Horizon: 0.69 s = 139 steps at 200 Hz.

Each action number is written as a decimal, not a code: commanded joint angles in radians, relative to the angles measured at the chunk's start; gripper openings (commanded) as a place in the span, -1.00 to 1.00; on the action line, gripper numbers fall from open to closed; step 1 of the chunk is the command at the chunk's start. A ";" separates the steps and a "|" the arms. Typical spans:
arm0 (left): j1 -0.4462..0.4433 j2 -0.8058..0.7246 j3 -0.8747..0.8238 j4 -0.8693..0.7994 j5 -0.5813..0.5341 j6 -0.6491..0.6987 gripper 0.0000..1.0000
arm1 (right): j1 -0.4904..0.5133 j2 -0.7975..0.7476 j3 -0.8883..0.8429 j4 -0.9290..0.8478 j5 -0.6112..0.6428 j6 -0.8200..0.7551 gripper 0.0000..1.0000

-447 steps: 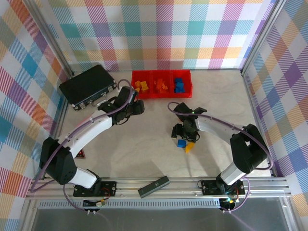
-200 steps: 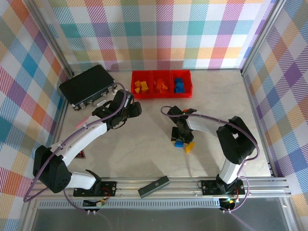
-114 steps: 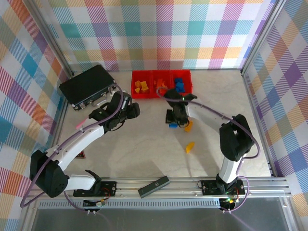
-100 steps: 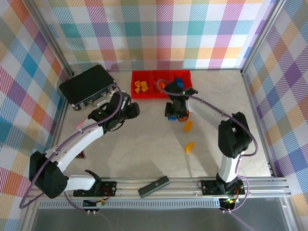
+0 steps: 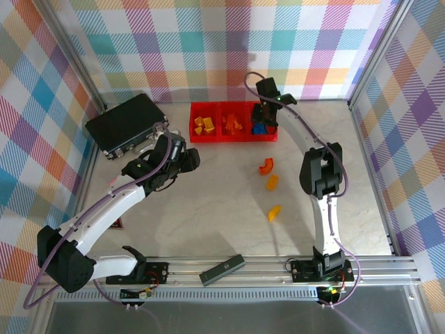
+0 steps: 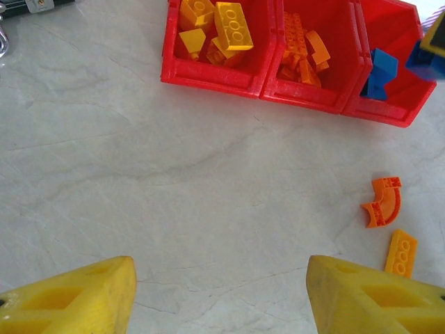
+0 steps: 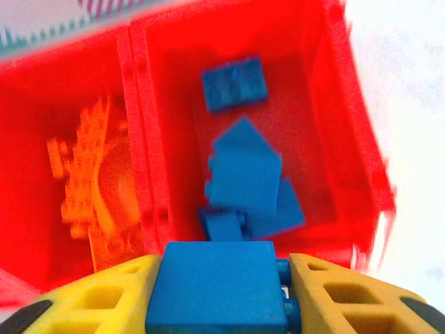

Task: Sort the legos into containers by color
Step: Place the lego in the container.

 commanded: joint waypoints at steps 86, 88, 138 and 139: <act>-0.045 -0.101 -0.026 -0.082 -0.031 -0.046 0.32 | -0.024 0.196 0.245 0.074 0.087 -0.028 0.15; -0.046 -0.101 -0.026 -0.083 -0.033 -0.046 0.32 | -0.024 0.196 0.247 0.072 0.085 -0.028 0.16; -0.080 -0.073 -0.022 -0.068 -0.039 -0.036 0.33 | -0.030 0.062 0.248 -0.028 0.006 -0.046 0.28; -0.081 -0.071 -0.021 -0.067 -0.039 -0.034 0.33 | -0.030 0.058 0.248 -0.033 0.003 -0.046 0.28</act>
